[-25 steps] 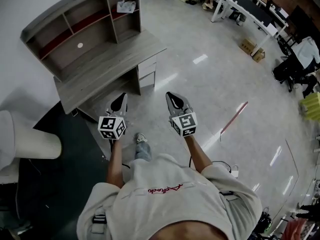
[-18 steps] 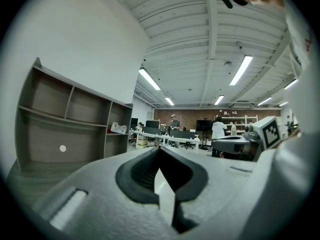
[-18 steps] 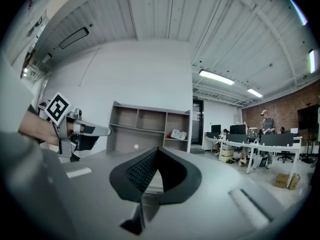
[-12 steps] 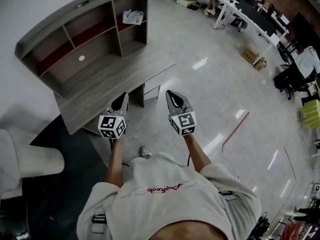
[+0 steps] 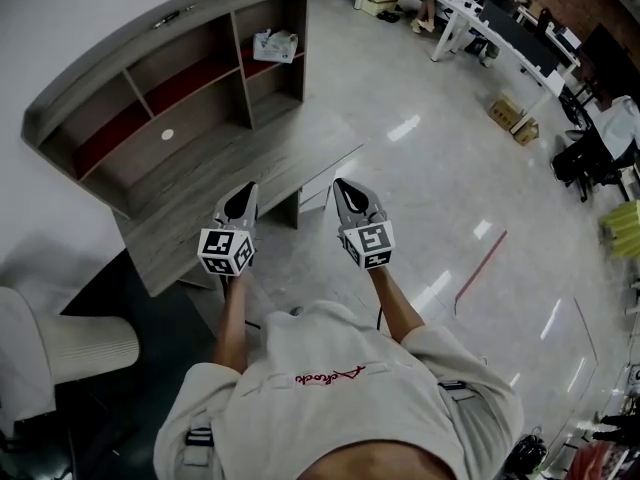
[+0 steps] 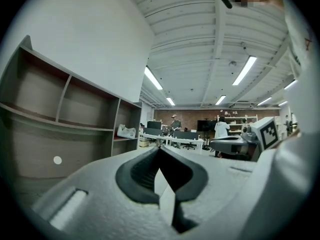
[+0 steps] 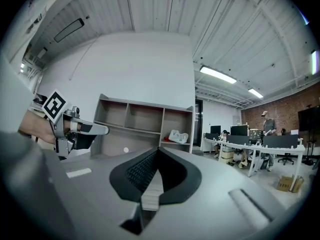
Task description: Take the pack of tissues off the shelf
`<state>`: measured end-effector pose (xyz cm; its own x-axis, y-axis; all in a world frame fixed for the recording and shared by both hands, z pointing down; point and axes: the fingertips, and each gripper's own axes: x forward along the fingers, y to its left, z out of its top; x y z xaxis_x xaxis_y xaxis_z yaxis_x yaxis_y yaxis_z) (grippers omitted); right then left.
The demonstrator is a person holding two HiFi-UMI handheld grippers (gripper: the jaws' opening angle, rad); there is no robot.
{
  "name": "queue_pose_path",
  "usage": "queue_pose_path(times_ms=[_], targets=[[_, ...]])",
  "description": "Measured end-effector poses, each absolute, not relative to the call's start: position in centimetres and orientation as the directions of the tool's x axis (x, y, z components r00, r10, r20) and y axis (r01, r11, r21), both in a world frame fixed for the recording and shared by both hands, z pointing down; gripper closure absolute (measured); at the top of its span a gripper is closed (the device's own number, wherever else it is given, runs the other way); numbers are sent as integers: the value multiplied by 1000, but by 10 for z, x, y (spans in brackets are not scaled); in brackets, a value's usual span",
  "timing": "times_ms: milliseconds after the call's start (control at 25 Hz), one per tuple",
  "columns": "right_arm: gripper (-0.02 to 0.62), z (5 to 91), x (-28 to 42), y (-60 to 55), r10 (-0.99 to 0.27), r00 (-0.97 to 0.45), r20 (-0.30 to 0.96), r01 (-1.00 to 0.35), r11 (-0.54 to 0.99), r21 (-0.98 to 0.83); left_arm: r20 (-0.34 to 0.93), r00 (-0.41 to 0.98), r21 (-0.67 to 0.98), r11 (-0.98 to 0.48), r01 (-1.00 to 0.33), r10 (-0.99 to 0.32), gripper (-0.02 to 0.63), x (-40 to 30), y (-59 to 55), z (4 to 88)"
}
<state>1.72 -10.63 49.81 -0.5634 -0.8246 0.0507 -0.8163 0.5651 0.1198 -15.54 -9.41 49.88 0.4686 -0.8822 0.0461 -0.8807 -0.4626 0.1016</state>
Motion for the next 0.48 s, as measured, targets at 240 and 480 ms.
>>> queue_pose_path(times_ms=[240, 480], targets=[[589, 510, 8, -116, -825, -560, 73, -817, 565, 114, 64, 471, 111, -463, -879, -880, 607, -164, -113, 509], [588, 517, 14, -126, -836, -543, 86, -829, 549, 105, 76, 503, 110, -494, -863, -861, 607, -151, -126, 515]])
